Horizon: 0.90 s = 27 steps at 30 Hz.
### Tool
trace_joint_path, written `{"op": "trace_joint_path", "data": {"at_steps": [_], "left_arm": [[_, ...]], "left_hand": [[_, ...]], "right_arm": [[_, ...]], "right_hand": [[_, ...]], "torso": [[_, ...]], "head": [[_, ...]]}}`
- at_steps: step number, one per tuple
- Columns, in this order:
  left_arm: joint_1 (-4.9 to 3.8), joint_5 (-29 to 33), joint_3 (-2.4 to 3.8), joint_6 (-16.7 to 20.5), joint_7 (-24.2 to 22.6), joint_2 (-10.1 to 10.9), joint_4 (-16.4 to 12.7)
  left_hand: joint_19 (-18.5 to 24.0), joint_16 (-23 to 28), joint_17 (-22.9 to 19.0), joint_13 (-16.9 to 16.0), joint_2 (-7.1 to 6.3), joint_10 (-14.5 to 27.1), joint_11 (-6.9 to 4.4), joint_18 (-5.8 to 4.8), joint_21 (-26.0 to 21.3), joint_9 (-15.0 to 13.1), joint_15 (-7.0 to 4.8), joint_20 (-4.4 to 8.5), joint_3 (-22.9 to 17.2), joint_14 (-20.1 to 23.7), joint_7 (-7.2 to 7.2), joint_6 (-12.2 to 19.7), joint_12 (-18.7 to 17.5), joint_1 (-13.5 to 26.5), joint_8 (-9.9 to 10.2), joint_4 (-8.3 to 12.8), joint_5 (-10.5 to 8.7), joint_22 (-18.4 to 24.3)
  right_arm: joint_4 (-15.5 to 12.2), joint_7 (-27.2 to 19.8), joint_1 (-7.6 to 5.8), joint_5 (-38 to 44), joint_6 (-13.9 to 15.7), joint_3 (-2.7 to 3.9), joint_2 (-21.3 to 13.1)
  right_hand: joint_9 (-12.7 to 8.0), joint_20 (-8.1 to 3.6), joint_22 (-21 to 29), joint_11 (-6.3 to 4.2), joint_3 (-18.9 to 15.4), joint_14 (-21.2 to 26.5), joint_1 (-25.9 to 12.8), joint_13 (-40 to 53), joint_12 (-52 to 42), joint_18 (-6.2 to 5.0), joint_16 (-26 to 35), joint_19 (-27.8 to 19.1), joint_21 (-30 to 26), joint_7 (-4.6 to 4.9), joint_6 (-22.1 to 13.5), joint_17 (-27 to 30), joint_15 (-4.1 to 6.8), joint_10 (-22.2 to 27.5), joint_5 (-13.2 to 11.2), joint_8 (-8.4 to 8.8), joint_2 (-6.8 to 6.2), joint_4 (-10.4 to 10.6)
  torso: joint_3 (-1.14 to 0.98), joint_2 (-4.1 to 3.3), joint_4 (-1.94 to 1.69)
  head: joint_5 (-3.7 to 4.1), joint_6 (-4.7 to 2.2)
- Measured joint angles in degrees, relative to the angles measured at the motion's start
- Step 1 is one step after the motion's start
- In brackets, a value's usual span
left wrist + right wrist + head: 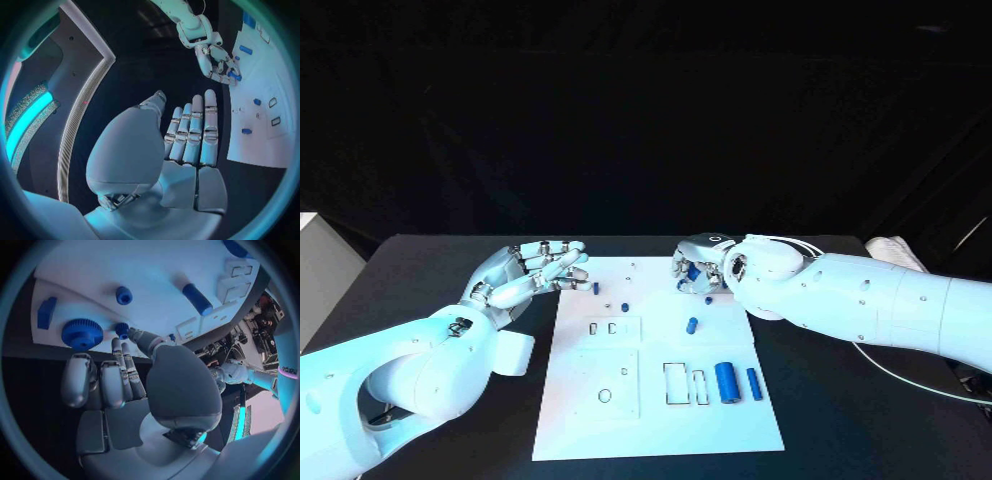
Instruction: Assemble the parts on the task board
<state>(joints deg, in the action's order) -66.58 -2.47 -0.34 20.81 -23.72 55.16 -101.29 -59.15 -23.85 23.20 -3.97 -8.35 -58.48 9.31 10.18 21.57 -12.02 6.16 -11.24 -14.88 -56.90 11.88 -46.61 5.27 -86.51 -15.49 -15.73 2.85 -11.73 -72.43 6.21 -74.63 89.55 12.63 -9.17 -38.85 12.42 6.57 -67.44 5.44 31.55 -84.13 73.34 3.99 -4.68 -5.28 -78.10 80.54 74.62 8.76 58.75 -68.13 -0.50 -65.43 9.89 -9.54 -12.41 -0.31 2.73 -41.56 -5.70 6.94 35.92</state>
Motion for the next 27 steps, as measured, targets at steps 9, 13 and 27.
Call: {"op": "trace_joint_path", "data": {"at_steps": [9, 13, 27], "left_arm": [[-0.01, -0.01, 0.0, 0.04, 0.15, 0.03, 0.0], [-0.01, -0.01, 0.0, 0.05, 0.2, 0.04, 0.0], [-0.01, -0.02, 0.0, 0.03, 0.36, 0.08, 0.12]], "left_hand": [[0.0, -0.28, 0.12, 0.0, 0.0, -0.21, 0.21, 0.0, 0.0, 0.04, 0.0, 0.0, -0.16, 0.0, 0.0, 0.0, 0.0, 0.0, 0.0, 0.16, 0.0, -0.14], [0.0, -0.28, 0.18, 0.0, 0.0, -0.21, 0.21, 0.0, 0.23, 0.04, 0.0, 0.0, -0.16, 0.0, 0.0, 0.0, 0.0, 0.0, 0.0, 0.16, 0.0, -0.19], [0.16, -0.28, 0.28, -0.01, 0.0, -0.41, 0.01, 0.0, 0.23, 0.03, 0.0, -0.17, -0.16, 0.0, 0.0, 0.0, 0.0, 0.0, 0.0, 0.16, 0.0, -0.25]], "right_arm": [[0.64, 0.12, 0.02, -0.07, -0.37, 0.0, 0.31], [0.73, 0.18, 0.03, -0.06, -0.5, 0.01, 0.36], [0.69, 0.38, 0.02, 0.26, -0.61, 0.05, 0.2]], "right_hand": [[0.26, -0.21, -0.42, -0.34, 0.31, 0.0, -0.05, -0.01, -0.22, -0.01, -0.24, 0.21, 0.16, -0.14, 0.6, -0.08, 0.0, -0.57, 0.22, -0.42, 0.05, 0.31], [0.32, -0.21, -0.43, -0.34, 0.47, 0.0, -0.05, 0.0, -0.22, -0.01, -0.23, 0.21, 0.16, -0.14, 0.6, -0.08, 0.0, -0.58, 0.22, -0.42, 0.05, 0.14], [0.72, -0.21, -0.47, -0.35, 1.44, 0.0, -0.05, -0.03, -0.21, 0.0, -0.46, 0.21, 0.16, -0.35, 0.8, 0.16, 0.0, -0.99, 0.22, -0.65, 0.05, -0.33]], "torso": [[0.15, -0.26, -0.21], [0.19, -0.36, -0.27], [0.25, -0.6, -0.44]], "head": [[0.11, -0.02], [0.12, 0.09], [0.24, 0.05]]}}
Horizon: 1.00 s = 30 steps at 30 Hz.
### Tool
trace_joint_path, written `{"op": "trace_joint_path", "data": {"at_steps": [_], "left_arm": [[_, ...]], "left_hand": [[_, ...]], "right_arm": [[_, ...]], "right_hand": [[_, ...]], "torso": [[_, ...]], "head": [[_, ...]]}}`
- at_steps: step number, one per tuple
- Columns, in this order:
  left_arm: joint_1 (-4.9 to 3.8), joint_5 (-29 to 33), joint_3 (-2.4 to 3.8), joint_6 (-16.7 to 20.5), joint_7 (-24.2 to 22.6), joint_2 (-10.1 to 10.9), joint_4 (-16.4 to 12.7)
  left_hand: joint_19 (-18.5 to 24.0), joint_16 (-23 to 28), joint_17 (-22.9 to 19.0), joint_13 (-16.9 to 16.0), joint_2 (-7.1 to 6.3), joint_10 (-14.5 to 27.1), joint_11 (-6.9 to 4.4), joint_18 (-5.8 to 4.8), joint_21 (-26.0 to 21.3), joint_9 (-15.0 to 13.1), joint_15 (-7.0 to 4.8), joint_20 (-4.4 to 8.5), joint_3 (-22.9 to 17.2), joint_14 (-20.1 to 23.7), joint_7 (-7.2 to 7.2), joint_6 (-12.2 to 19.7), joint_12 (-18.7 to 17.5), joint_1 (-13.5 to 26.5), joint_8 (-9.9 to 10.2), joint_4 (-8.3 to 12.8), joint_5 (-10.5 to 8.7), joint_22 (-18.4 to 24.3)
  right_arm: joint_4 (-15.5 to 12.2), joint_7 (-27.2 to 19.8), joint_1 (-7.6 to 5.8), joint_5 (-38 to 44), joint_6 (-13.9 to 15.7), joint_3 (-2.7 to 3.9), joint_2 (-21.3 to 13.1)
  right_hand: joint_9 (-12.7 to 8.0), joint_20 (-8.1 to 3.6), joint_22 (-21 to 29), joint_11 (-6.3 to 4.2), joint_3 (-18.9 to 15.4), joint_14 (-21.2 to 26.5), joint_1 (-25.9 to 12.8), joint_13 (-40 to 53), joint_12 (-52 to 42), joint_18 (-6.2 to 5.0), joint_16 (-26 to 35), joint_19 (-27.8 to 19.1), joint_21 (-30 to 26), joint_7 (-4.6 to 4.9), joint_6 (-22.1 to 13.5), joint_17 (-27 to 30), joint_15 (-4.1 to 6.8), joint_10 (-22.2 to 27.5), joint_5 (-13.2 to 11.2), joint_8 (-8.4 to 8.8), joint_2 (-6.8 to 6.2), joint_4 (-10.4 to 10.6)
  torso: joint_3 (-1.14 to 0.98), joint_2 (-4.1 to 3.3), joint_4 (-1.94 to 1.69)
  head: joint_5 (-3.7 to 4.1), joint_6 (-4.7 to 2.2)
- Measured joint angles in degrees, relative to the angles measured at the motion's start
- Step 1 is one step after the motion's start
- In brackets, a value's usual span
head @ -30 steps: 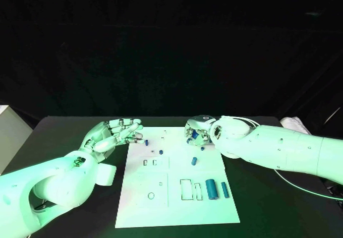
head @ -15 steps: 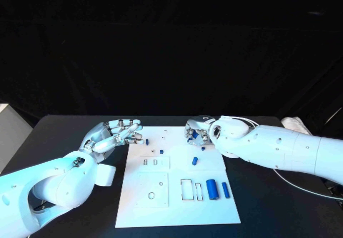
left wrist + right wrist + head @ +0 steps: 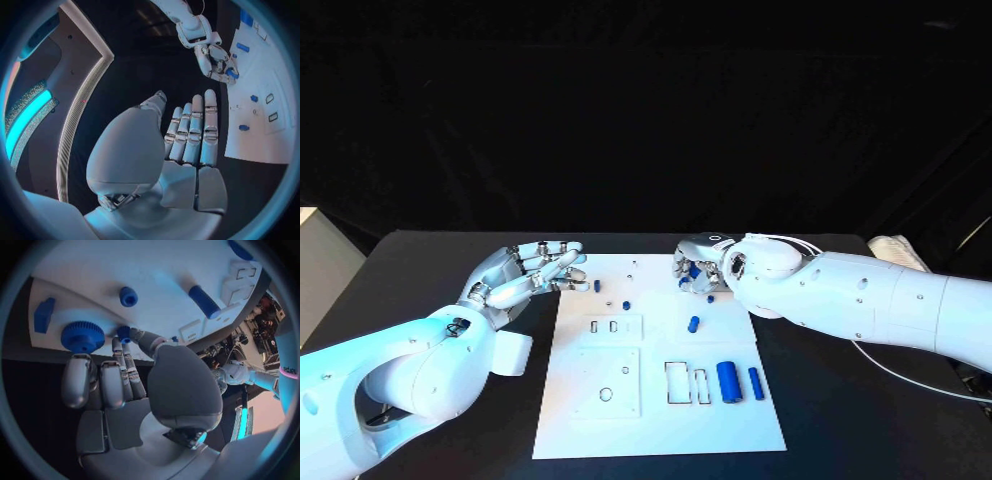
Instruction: Assemble the parts on the task board
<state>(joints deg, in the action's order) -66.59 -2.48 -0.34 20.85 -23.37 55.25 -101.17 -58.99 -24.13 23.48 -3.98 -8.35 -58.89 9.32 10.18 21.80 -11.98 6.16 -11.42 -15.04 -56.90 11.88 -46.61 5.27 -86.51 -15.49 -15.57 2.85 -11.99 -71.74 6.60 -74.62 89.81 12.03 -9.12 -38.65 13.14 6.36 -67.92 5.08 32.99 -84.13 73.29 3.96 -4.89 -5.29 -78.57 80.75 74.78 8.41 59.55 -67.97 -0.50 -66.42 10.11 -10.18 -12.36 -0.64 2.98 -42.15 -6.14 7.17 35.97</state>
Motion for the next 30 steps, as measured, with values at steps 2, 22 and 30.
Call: {"op": "trace_joint_path", "data": {"at_steps": [2, 22, 30], "left_arm": [[0.0, 0.0, 0.0, 0.0, 0.03, 0.01, 0.01], [0.0, -0.01, 0.0, 0.0, 0.24, 0.02, 0.27], [-0.01, -0.01, 0.0, 0.0, 0.32, -0.09, 0.31]], "left_hand": [[0.03, 0.0, 0.0, 0.0, 0.0, 0.0, 0.0, 0.0, 0.0, 0.0, 0.0, -0.03, 0.0, 0.0, 0.0, 0.0, 0.0, 0.0, 0.0, 0.0, 0.0, 0.0], [0.03, -0.23, 0.16, 0.0, 0.0, 0.0, 0.0, 0.0, 0.23, -0.01, 0.0, -0.03, -0.16, 0.0, 0.0, 0.0, -0.19, 0.0, 0.0, -0.16, 0.0, -0.16], [0.25, -0.23, 0.23, 0.0, 0.0, 0.01, 0.0, 0.0, 0.22, -0.01, 0.0, 0.17, -0.32, 0.0, 0.0, 0.0, -0.19, 0.0, 0.0, 0.01, 0.0, -0.23]], "right_arm": [[-0.04, 0.0, 0.02, 0.08, 0.22, 0.0, -0.06], [-1.65, 1.62, 0.05, 2.12, 9.58, 0.12, 0.99], [0.23, 2.93, -0.07, 2.9, 11.92, 0.2, 4.31]], "right_hand": [[0.22, 0.0, -0.3, -0.13, 0.45, 0.0, 0.05, -0.02, 0.01, 0.0, 0.0, 0.0, 0.29, -0.12, 0.36, 0.06, 0.0, -0.67, 0.0, -0.25, -0.02, -0.21], [2.99, -1.55, -6.22, 1.05, 4.17, 0.21, 3.2, -0.04, -1.18, 0.91, -0.88, 1.96, 4.29, -1.05, 3.52, -0.31, 1.45, -4.3, -1.84, -3.32, 1.06, -3.43], [3.04, -1.74, -6.41, 1.05, 4.17, 0.21, 3.2, -0.04, -1.18, 0.91, -0.87, 2.15, 4.35, -1.05, 3.52, -0.31, 1.45, -4.3, -2.06, -3.32, 1.06, -3.44]], "torso": [[0.0, -0.04, -0.03], [0.13, -0.27, -0.35], [0.17, -0.37, -0.53]], "head": [[-0.01, -0.03], [-0.09, -0.42], [-0.15, -0.63]]}}
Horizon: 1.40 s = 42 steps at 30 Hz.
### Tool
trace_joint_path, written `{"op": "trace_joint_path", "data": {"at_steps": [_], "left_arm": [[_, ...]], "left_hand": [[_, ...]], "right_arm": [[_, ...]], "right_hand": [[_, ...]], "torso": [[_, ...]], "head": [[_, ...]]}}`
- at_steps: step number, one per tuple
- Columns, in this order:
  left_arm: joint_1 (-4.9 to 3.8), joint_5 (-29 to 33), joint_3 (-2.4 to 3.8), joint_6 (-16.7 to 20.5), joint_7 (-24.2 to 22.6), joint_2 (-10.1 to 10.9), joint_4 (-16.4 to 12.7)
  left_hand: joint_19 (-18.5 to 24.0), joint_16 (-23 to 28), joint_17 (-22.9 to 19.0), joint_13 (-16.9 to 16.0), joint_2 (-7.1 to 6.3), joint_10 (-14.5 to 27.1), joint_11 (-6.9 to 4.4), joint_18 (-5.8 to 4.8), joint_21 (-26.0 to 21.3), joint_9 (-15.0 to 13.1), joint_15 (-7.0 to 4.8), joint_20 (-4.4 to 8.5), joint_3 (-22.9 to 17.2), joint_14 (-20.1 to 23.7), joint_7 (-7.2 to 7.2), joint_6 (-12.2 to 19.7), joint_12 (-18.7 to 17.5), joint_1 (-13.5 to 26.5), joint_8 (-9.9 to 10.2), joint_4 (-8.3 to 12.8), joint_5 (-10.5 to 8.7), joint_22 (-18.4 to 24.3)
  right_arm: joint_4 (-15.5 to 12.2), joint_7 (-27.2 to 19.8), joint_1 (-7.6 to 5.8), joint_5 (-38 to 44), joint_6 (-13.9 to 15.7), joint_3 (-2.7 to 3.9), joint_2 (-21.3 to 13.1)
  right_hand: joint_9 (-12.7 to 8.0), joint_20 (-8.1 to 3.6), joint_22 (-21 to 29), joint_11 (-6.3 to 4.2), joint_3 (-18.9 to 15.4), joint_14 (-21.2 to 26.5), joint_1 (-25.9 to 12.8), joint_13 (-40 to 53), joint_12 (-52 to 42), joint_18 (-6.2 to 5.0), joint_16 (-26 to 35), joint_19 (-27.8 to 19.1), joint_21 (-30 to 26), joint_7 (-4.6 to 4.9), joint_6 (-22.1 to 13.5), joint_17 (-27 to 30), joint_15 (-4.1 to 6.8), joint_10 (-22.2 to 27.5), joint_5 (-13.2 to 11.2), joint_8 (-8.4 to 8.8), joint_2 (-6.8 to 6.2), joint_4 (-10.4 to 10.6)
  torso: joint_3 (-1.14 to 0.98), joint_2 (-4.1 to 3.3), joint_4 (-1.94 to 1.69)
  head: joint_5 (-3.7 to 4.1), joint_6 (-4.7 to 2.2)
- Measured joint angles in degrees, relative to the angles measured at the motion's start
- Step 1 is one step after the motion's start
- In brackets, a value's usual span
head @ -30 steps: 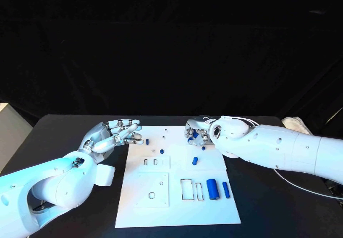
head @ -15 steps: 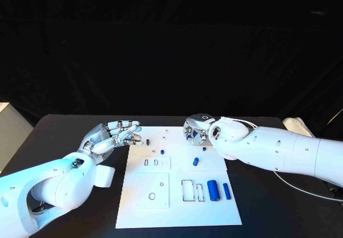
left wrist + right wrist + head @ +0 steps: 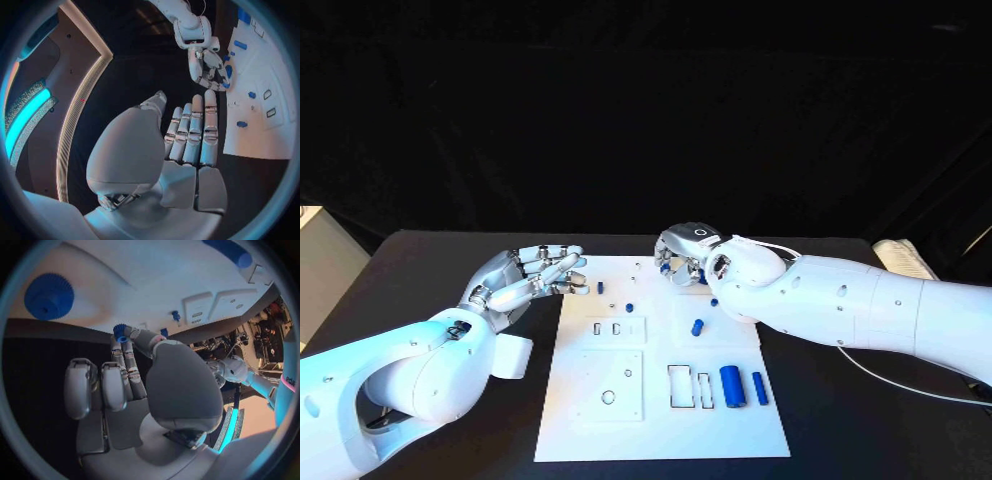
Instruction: Assemble the parts on the task board
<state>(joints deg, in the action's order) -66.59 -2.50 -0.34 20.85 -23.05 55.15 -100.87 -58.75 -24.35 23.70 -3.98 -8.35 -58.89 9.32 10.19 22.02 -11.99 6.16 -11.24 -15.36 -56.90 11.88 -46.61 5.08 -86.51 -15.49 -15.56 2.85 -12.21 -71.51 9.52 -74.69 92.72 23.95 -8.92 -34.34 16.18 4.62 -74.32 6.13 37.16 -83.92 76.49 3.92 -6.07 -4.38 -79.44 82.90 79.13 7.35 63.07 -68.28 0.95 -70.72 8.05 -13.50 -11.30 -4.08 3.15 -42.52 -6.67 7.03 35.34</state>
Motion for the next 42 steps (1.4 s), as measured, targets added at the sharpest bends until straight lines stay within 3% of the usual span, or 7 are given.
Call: {"op": "trace_joint_path", "data": {"at_steps": [8, 24, 42], "left_arm": [[0.0, 0.03, 0.0, -0.01, 0.07, -0.36, -0.02], [-0.02, 0.05, 0.03, -0.02, 0.16, -0.19, -0.38], [-0.12, 0.05, 0.13, -0.03, 0.27, -0.02, -0.56]], "left_hand": [[0.0, 0.0, -0.01, 0.0, 0.0, 0.0, 0.0, 0.0, 0.0, 0.0, 0.0, 0.0, 0.0, 0.0, 0.0, 0.0, 0.0, 0.0, 0.0, 0.0, 0.0, 0.0], [-0.01, -0.22, 0.09, 0.0, 0.0, -0.21, -0.21, -0.01, 0.3, 0.0, 0.0, -0.01, 0.0, 0.0, 0.09, -0.31, 0.0, 0.0, 0.0, 0.0, 0.0, -0.08], [-0.01, -0.22, 0.13, 0.0, 0.0, -0.21, -0.2, 0.0, 0.28, 0.04, 0.0, -0.01, 0.01, 0.0, 0.09, -0.31, 0.01, 0.0, 0.0, 0.0, 0.0, -0.13]], "right_arm": [[2.89, 0.67, -0.03, 0.36, 1.35, 0.03, 3.18], [5.64, 0.88, -0.01, 0.59, 2.25, 0.04, 5.79], [7.85, 0.67, 0.22, 0.81, 2.27, 0.12, 7.37]], "right_hand": [[0.13, 0.01, -0.63, -0.01, 0.0, 0.0, 0.0, 0.0, 0.0, 0.0, -0.19, 0.41, 0.5, 0.0, 0.0, 0.01, 0.0, 0.01, -0.12, 0.0, 0.0, -0.31], [0.22, 0.01, -0.62, -0.02, -0.01, 0.0, 0.0, 0.0, 0.0, 0.65, -0.21, 0.4, 0.77, 0.0, 0.0, 0.02, -0.01, 0.02, 0.05, 0.0, 0.0, -0.32], [0.27, 0.01, -0.61, -0.03, -0.03, 0.0, 0.0, 0.0, 0.0, 0.65, -0.21, 0.4, 1.0, 0.0, 0.0, 0.03, -0.01, 0.03, 0.01, 0.0, 0.0, -0.3]], "torso": [[0.03, -0.14, -0.31], [0.38, -0.56, -1.29], [0.59, -0.88, -1.65]], "head": [[0.08, -0.24], [-0.15, -0.52], [-0.08, -0.42]]}}
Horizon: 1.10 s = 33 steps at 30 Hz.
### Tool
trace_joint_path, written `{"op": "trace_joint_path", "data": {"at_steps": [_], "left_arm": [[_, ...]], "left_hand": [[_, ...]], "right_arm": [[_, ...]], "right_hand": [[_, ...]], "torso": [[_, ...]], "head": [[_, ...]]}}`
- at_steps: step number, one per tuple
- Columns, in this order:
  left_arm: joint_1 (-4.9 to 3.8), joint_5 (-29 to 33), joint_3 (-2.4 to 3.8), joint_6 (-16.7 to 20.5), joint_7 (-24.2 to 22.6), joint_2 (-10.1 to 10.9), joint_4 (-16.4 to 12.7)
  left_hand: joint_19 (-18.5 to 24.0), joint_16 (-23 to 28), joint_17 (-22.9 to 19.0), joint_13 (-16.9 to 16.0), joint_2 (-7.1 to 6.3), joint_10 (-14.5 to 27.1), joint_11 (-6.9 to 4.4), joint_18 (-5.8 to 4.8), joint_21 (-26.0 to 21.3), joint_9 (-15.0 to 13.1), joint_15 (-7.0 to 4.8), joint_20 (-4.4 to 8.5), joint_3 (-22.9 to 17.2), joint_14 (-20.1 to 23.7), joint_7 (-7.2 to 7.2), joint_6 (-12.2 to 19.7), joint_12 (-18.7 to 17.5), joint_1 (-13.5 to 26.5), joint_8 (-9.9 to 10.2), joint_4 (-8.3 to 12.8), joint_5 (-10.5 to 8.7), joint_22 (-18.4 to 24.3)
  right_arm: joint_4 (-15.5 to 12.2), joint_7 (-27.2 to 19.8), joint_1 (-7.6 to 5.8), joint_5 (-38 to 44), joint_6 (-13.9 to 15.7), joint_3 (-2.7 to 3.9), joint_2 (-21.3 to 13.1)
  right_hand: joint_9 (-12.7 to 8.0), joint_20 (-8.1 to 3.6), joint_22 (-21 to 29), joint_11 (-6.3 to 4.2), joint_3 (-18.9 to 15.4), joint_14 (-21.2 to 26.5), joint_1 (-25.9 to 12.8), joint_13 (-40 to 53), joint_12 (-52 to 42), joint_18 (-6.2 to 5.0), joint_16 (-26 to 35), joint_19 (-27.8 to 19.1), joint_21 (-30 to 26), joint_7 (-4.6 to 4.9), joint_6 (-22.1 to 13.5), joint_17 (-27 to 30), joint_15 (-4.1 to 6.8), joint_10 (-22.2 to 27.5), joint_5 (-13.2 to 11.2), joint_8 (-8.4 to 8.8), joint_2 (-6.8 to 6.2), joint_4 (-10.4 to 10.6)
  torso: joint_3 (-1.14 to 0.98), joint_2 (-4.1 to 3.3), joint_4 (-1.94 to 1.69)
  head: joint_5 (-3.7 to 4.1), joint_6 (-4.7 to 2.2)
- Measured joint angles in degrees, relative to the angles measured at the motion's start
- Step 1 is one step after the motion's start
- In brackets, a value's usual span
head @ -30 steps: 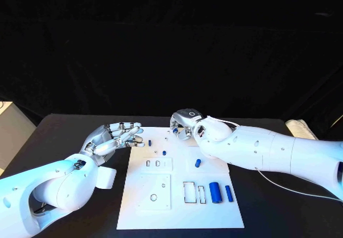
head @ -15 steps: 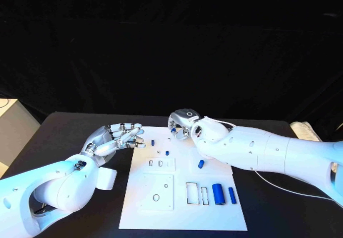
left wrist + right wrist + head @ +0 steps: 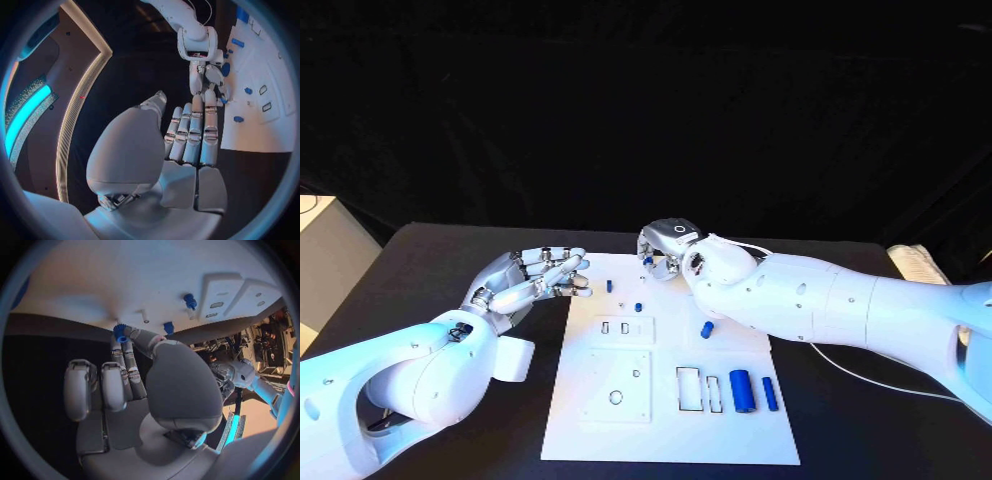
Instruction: Assemble the parts on the task board
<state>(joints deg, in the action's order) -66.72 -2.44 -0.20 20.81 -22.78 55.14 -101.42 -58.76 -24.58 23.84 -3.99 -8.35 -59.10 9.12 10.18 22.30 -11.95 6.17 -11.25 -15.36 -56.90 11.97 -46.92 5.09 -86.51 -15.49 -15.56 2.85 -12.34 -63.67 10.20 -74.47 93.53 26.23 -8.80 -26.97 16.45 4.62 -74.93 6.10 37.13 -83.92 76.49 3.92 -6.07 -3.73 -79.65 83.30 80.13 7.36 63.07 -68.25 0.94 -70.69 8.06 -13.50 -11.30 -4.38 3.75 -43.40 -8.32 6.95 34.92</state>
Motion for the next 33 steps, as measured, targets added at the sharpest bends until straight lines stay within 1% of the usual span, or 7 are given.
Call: {"op": "trace_joint_path", "data": {"at_steps": [14, 20, 22, 26, 29, 31, 33], "left_arm": [[-0.02, 0.0, 0.03, -0.05, 0.07, -0.04, -0.1], [-0.02, 0.0, 0.03, -0.09, 0.1, -0.01, -0.11], [-0.03, -0.01, 0.04, -0.1, 0.11, 0.0, -0.11], [-0.03, -0.01, 0.04, -0.12, 0.13, 0.01, -0.09], [-0.03, -0.01, 0.04, -0.14, 0.15, 0.02, -0.05], [-0.03, -0.01, 0.04, -0.15, 0.16, 0.03, -0.05], [-0.03, -0.01, 0.04, -0.15, 0.17, 0.04, -0.04]], "left_hand": [[0.0, 0.0, 0.05, 0.0, 0.0, 0.0, 0.0, -0.01, 0.0, 0.0, 0.0, 0.0, 0.0, 0.0, 0.0, 0.0, 0.0, 0.0, 0.0, 0.0, 0.0, -0.05], [0.0, 0.0, 0.05, 0.0, 0.0, 0.0, 0.0, 0.0, -0.01, 0.0, 0.0, 0.0, 0.0, 0.0, 0.0, 0.0, 0.0, 0.0, 0.0, 0.0, 0.0, -0.05], [0.0, 0.0, 0.04, 0.0, 0.0, 0.0, 0.0, 0.0, -0.01, -0.01, 0.0, 0.0, 0.0, 0.0, 0.0, 0.0, 0.0, 0.0, 0.0, 0.0, 0.0, -0.05], [0.0, 0.0, 0.04, 0.0, 0.0, 0.0, 0.0, 0.0, -0.01, -0.01, 0.0, 0.0, 0.0, 0.0, 0.0, 0.0, 0.0, 0.0, 0.0, 0.0, 0.0, -0.05], [0.0, 0.0, 0.04, 0.0, 0.0, 0.0, 0.0, 0.0, -0.01, -0.01, 0.0, 0.0, 0.0, 0.0, 0.0, 0.0, 0.0, 0.0, 0.0, 0.0, 0.0, -0.05], [0.0, 0.0, 0.04, 0.0, 0.0, 0.0, 0.0, 0.0, -0.01, -0.01, 0.0, 0.0, 0.0, 0.0, 0.0, 0.0, 0.0, 0.0, 0.0, 0.0, 0.0, -0.04], [0.0, 0.0, 0.04, 0.0, 0.0, 0.0, 0.0, 0.0, -0.01, -0.01, 0.0, 0.0, 0.0, 0.0, 0.0, 0.0, 0.0, 0.0, 0.0, 0.0, 0.0, -0.04]], "right_arm": [[1.75, -0.32, 0.32, 0.34, -0.15, -0.06, 1.02], [2.17, -0.54, 0.37, 0.47, -0.34, -0.07, 1.22], [2.33, -0.6, 0.38, 0.49, -0.4, -0.07, 1.27], [2.6, -0.78, 0.38, 0.5, -0.47, -0.06, 1.36], [2.8, -0.99, 0.38, 0.5, -0.47, -0.06, 1.41], [2.88, -1.11, 0.39, 0.47, -0.46, -0.08, 1.41], [2.95, -1.22, 0.41, 0.43, -0.41, -0.08, 1.41]], "right_hand": [[0.07, 0.0, 0.01, 0.0, 0.17, 0.0, 0.0, 0.0, 0.0, 0.0, 0.0, 0.0, -0.01, 0.0, 0.0, 0.01, 0.0, 0.0, 0.28, 0.0, 0.0, -0.18], [0.23, 0.0, 0.02, 0.0, 0.17, 0.0, 0.0, 0.0, 0.45, 0.0, 0.0, 0.0, -0.01, 0.49, -0.49, 0.18, 0.0, 0.0, 0.28, 0.0, 0.0, -0.18], [0.26, 0.0, 0.02, -0.01, 0.17, 0.0, 0.0, 0.0, 0.58, 0.0, 0.0, 0.0, -0.01, 0.35, -0.63, 0.24, 0.0, 0.0, 0.28, 0.0, 0.0, -0.18], [0.34, 0.44, 0.49, -0.57, 0.4, -0.1, -0.02, 0.01, 1.92, 0.0, 0.0, -0.45, -0.79, 0.97, -2.43, 0.85, -0.11, 0.57, 0.27, 0.83, -0.02, -0.4], [0.34, 1.2, 2.82, -1.32, 1.11, -0.09, -0.73, 0.3, 2.45, -0.02, 0.57, -1.46, -2.59, 1.41, -4.21, 2.42, -0.73, 1.38, 0.27, 1.89, -0.73, -0.36], [0.34, 1.54, 6.36, -0.77, 1.49, -0.09, -1.41, 1.21, 2.27, -0.25, 2.04, -3.35, -5.33, 1.84, -5.4, 5.03, -1.37, 3.93, 0.24, 2.62, -1.41, -0.33], [0.2, 1.86, 9.95, -0.14, 1.63, 0.22, -1.87, 0.29, 2.43, -1.59, 3.13, -5.05, -8.13, 2.05, -7.06, 6.93, -1.68, 6.96, -0.08, 3.6, -2.03, -0.45]], "torso": [[0.1, -0.07, -0.08], [0.13, -0.07, -0.08], [0.14, -0.09, -0.08], [0.14, -0.14, -0.08], [0.15, -0.16, -0.08], [0.16, -0.17, -0.07], [0.16, -0.18, -0.05]], "head": [[-0.16, -0.11], [-0.15, -0.04], [-0.14, -0.06], [-0.22, -0.17], [-0.3, -0.22], [-0.34, -0.23], [-0.37, -0.23]]}}
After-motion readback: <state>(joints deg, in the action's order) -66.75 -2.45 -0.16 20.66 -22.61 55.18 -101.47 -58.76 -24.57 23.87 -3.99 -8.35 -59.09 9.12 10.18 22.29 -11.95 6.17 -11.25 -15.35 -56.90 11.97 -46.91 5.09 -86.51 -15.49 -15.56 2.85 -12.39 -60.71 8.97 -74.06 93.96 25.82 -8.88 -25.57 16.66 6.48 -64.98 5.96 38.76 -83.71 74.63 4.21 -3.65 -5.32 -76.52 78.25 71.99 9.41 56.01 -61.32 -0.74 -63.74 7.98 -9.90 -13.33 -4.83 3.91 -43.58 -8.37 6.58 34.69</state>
